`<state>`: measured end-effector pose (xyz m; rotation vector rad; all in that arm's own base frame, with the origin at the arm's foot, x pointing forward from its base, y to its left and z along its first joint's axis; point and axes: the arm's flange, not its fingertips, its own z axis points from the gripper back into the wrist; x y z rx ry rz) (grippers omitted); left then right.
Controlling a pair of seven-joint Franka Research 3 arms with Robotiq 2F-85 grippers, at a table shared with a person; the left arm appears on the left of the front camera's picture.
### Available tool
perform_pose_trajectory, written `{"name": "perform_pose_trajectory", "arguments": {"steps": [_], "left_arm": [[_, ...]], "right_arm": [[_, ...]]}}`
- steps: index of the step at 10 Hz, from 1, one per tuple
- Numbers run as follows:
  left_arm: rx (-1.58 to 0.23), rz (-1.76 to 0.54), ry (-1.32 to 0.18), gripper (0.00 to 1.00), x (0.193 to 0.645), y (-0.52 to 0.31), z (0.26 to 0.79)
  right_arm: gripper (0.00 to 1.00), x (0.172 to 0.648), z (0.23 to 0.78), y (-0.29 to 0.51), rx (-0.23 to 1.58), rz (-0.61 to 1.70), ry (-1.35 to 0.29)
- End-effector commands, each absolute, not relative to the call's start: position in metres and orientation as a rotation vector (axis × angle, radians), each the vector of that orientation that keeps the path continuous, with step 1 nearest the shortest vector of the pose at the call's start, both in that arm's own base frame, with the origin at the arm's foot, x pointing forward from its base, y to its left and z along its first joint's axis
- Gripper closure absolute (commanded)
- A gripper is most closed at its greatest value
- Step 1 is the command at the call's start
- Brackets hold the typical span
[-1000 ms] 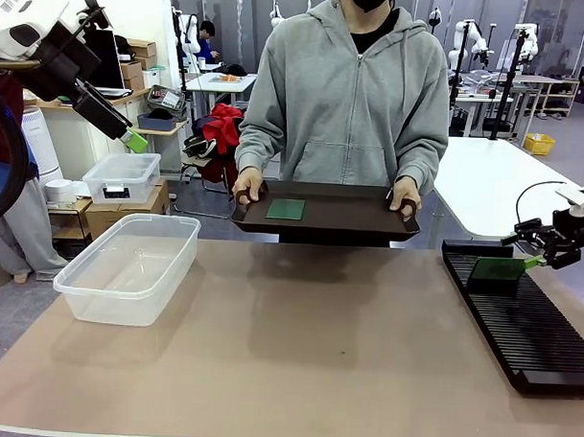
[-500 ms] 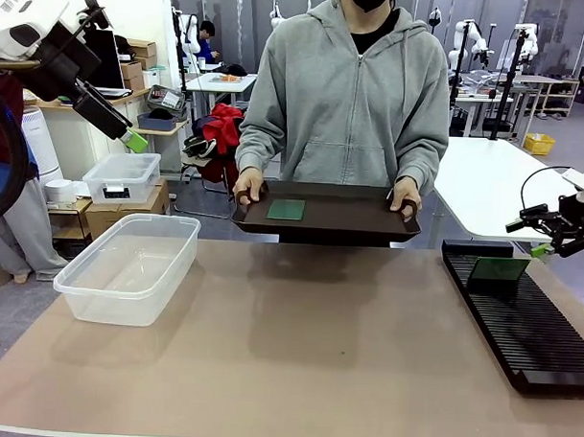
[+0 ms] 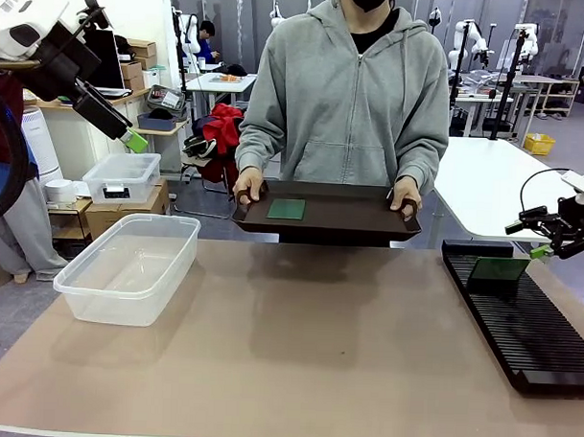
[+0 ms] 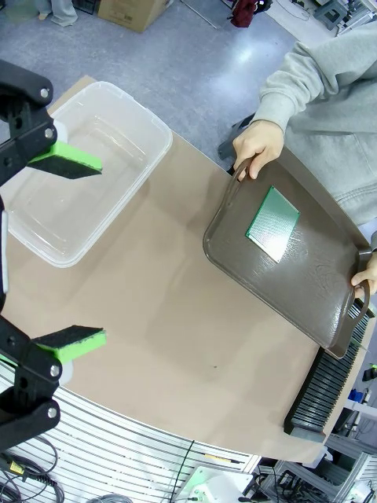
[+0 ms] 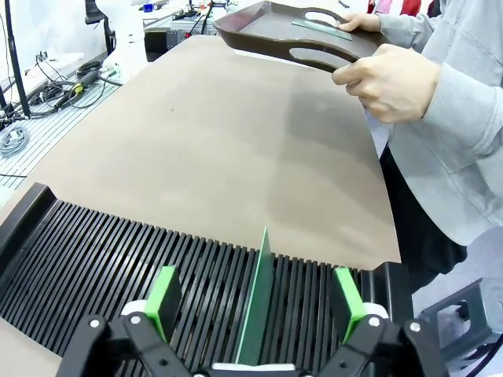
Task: Sort PCBs into racks and boxes based on the side picked up.
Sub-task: Pick up the Blank PCB handed by the Human.
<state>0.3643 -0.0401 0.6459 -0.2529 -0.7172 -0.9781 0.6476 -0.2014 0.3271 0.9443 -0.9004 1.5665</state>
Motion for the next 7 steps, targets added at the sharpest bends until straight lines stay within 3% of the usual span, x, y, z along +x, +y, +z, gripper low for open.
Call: {"name": "perform_pose_trajectory", "arguments": {"steps": [1,3,7], "left_arm": [[-0.259,-0.979,-0.716,0.00,0.364,-0.039,0.644],[-0.259,-0.979,-0.716,0.00,0.364,-0.039,0.644],[-0.259,-0.979,-0.716,0.00,0.364,-0.039,0.644]], "right_arm": [[0.00,0.648,0.328,-0.201,0.943,1.569,-0.901],[0.00,0.648,0.327,-0.201,0.944,1.567,-0.900],[0.00,0.617,0.406,-0.174,1.047,1.494,-0.833]]}}
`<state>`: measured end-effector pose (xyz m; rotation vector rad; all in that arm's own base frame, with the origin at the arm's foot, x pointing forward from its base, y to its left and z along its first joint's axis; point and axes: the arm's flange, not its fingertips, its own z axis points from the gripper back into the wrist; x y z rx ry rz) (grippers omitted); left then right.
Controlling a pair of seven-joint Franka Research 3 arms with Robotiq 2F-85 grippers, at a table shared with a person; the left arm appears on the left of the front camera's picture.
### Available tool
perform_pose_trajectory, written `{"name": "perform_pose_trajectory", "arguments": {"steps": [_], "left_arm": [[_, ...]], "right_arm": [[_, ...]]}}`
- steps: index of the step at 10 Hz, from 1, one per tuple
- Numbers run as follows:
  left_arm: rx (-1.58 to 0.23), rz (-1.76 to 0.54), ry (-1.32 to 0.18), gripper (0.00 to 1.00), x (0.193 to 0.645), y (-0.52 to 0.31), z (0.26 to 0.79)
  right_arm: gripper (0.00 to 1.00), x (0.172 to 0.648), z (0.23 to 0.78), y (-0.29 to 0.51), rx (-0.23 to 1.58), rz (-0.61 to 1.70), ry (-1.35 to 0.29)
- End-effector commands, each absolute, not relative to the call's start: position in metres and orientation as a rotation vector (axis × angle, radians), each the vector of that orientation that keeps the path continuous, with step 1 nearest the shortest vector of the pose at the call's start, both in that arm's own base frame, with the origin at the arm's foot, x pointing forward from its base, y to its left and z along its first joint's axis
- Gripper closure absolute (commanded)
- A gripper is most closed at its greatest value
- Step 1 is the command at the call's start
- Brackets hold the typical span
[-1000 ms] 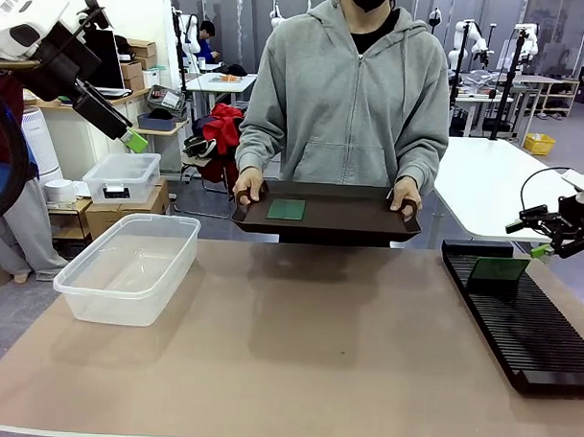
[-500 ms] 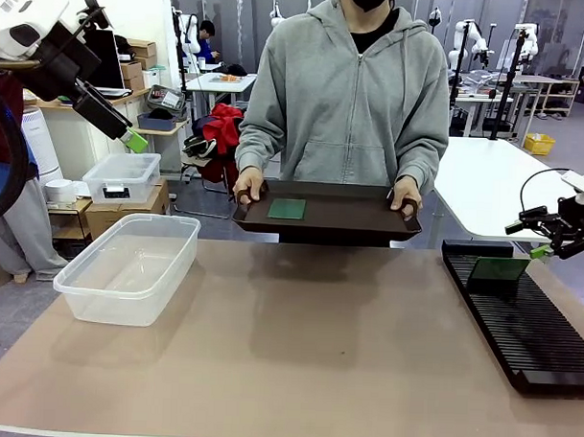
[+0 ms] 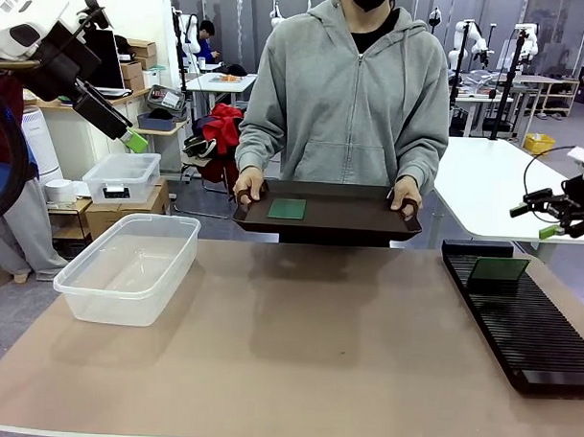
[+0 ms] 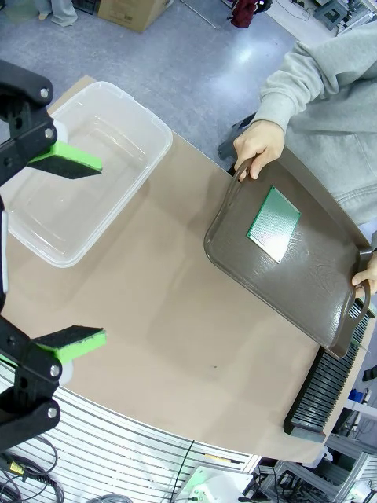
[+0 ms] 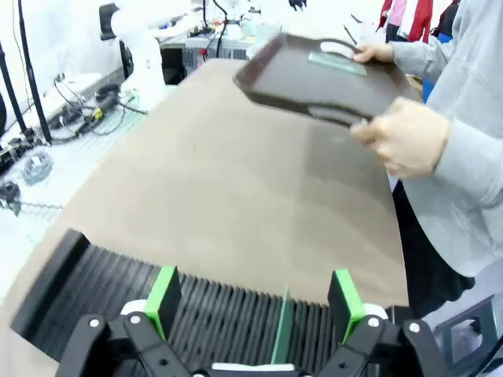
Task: Sort PCBs into racks and boxes based on the side picked up.
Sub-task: Pick up the Blank PCB handed by the Human.
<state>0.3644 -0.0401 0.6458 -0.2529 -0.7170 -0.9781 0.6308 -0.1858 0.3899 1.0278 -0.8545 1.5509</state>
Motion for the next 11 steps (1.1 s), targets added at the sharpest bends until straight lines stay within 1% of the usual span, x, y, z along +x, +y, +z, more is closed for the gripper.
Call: {"name": "perform_pose_trajectory", "arguments": {"steps": [1,2,3,5,7,9,10,11], "left_arm": [[-0.259,-0.979,-0.716,0.00,0.364,-0.039,0.644],[-0.259,-0.979,-0.716,0.00,0.364,-0.039,0.644],[-0.259,-0.979,-0.716,0.00,0.364,-0.039,0.644],[-0.259,-0.979,-0.716,0.00,0.364,-0.039,0.644],[-0.259,-0.979,-0.716,0.00,0.364,-0.039,0.644],[-0.259,-0.979,-0.716,0.00,0.364,-0.039,0.644],[-0.259,-0.979,-0.716,0.00,0.364,-0.039,0.644],[-0.259,-0.979,-0.716,0.00,0.364,-0.039,0.644]], "right_arm": [[0.00,0.610,0.426,-0.168,1.037,1.427,-0.785],[0.00,0.604,0.442,-0.162,1.039,1.388,-0.758],[0.00,0.599,0.458,-0.157,1.003,1.351,-0.743],[0.00,0.589,0.492,-0.152,1.025,1.244,-0.706],[0.00,0.580,0.521,-0.146,0.933,1.183,-0.682],[0.00,0.574,0.538,-0.141,0.861,1.188,-0.709],[0.00,0.573,0.542,-0.141,0.822,1.213,-0.748],[0.00,0.583,0.544,-0.154,0.902,1.209,-0.706]]}}
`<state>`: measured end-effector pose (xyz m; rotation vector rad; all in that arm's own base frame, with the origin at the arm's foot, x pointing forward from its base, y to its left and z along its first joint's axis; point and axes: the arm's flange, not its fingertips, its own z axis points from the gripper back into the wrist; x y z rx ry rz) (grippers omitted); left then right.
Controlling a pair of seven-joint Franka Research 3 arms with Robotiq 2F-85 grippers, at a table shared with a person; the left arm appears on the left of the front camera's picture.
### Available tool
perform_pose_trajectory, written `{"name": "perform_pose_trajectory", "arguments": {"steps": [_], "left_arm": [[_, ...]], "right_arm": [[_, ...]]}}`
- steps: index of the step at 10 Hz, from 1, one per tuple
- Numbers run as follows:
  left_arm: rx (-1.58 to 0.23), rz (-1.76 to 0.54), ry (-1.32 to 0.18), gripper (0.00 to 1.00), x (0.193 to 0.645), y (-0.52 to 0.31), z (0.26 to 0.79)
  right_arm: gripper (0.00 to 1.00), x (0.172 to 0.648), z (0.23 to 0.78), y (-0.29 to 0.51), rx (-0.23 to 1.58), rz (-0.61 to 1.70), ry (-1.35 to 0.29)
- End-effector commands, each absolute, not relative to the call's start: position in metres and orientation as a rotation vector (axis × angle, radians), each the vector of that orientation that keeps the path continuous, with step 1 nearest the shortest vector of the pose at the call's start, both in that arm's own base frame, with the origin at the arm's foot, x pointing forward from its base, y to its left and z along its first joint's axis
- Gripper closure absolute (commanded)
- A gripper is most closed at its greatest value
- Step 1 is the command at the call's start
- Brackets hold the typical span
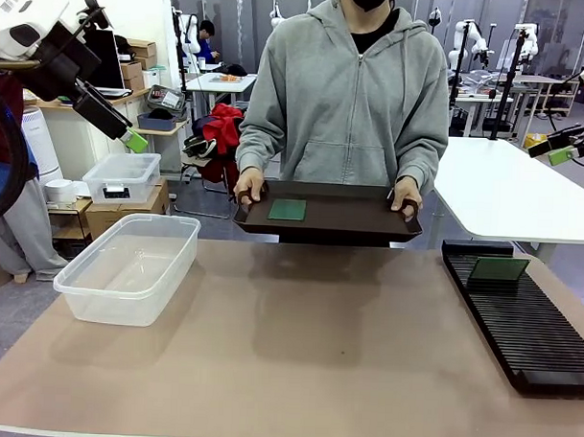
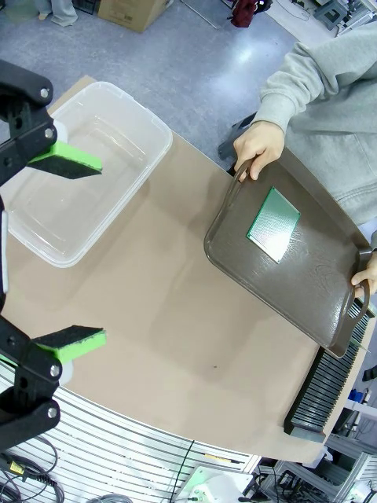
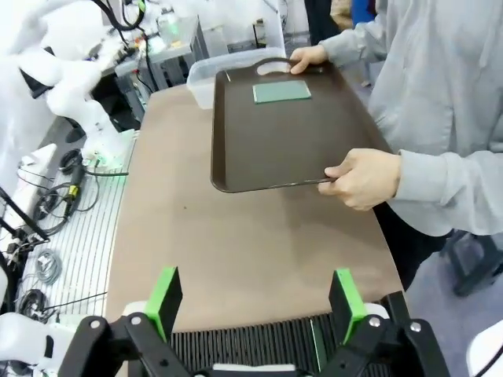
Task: Sort PCBs into racks and boxes based on the side picked up.
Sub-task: Pick up the Blank PCB handed by the Human.
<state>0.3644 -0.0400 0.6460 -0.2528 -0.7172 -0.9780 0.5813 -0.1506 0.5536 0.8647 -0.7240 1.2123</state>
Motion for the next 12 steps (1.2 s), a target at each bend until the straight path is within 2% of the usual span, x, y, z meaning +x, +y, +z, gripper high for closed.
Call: {"name": "perform_pose_trajectory", "arguments": {"steps": [1,6,7,12], "left_arm": [[-0.259,-0.979,-0.716,0.00,0.364,-0.039,0.644],[-0.259,-0.979,-0.716,0.00,0.364,-0.039,0.644],[-0.259,-0.979,-0.716,0.00,0.364,-0.039,0.644],[-0.259,-0.979,-0.716,0.00,0.364,-0.039,0.644]], "right_arm": [[0.00,0.583,0.544,-0.154,0.902,1.209,-0.706],[0.00,0.583,0.541,-0.155,0.892,1.201,-0.707],[0.00,0.566,0.554,-0.153,0.897,1.207,-0.746],[0.00,0.519,0.610,-0.131,0.635,0.995,-0.869]]}}
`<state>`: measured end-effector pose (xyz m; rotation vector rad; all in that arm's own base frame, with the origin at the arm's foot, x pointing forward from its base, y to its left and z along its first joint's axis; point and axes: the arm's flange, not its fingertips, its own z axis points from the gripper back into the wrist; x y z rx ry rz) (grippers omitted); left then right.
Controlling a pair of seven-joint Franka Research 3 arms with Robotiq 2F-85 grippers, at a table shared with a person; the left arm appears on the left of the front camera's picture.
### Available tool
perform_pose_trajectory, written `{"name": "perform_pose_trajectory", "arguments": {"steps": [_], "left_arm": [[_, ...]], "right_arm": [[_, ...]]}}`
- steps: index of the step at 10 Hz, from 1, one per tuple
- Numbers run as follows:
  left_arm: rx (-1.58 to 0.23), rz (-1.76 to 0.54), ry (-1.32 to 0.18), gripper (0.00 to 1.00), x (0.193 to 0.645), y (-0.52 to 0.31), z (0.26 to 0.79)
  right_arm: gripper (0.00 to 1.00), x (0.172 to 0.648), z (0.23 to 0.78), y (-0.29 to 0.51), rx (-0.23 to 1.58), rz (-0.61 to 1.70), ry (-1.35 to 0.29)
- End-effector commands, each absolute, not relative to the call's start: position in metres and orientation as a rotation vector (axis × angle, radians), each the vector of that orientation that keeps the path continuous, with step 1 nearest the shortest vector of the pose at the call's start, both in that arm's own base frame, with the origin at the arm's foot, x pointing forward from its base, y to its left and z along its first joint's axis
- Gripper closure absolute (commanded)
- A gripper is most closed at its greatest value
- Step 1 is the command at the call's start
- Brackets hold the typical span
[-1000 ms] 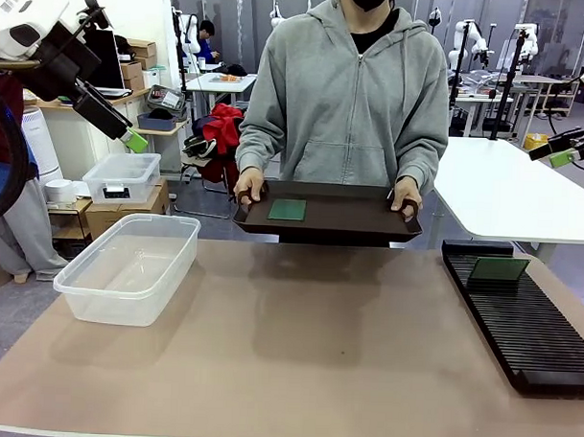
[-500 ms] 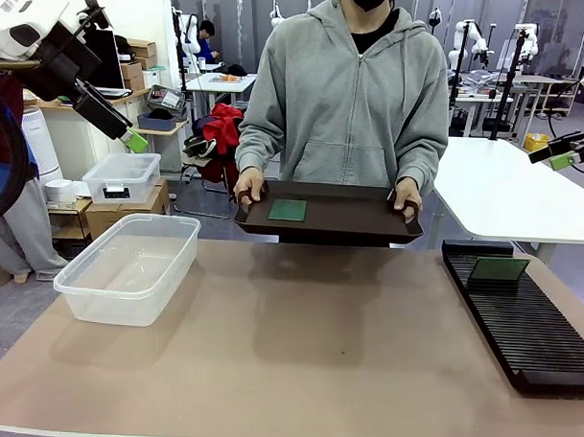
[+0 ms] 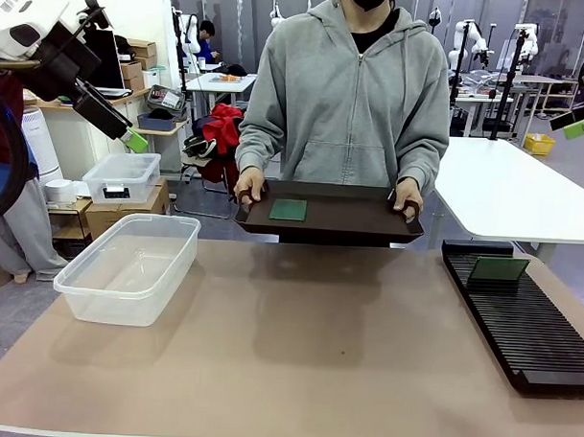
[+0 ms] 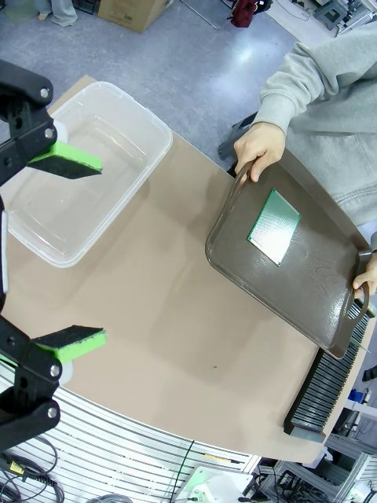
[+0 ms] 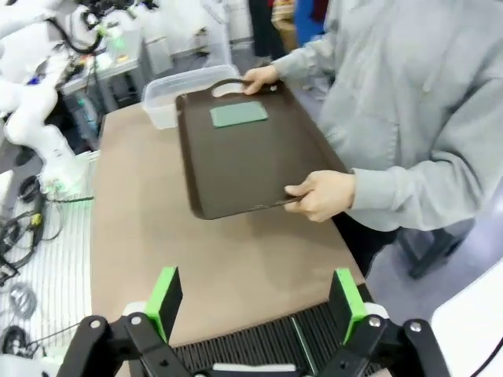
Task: Sort PCBs into racks and boxes based on the side picked up.
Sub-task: Pick up the Blank PCB handed by the Human.
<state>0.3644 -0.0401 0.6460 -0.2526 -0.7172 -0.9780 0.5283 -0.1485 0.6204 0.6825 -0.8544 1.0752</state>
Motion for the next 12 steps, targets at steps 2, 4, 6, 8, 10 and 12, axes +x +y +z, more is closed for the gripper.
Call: {"name": "perform_pose_trajectory", "arguments": {"steps": [2,4,6,8,10,12], "left_arm": [[-0.259,-0.979,-0.716,0.00,0.3644,-0.0394,0.6445],[-0.259,-0.979,-0.716,0.00,0.3644,-0.0394,0.6445],[-0.259,-0.979,-0.716,0.00,0.3644,-0.0394,0.6445],[-0.259,-0.979,-0.716,0.00,0.3644,-0.0394,0.6445],[-0.259,-0.979,-0.716,0.00,0.3644,-0.0394,0.6445],[-0.259,-0.979,-0.716,0.00,0.3644,-0.0394,0.6445]], "right_arm": [[0.00,0.5155,0.6153,-0.1308,0.633,0.896,-0.897],[0.00,0.5107,0.6168,-0.1325,0.635,0.833,-0.905],[0.00,0.5091,0.6201,-0.1323,0.626,0.828,-0.863],[0.00,0.5106,0.6219,-0.1340,0.594,0.815,-0.803],[0.00,0.5113,0.6216,-0.1357,0.570,0.802,-0.781],[0.00,0.5151,0.6210,-0.1390,0.521,0.796,-0.767]]}}
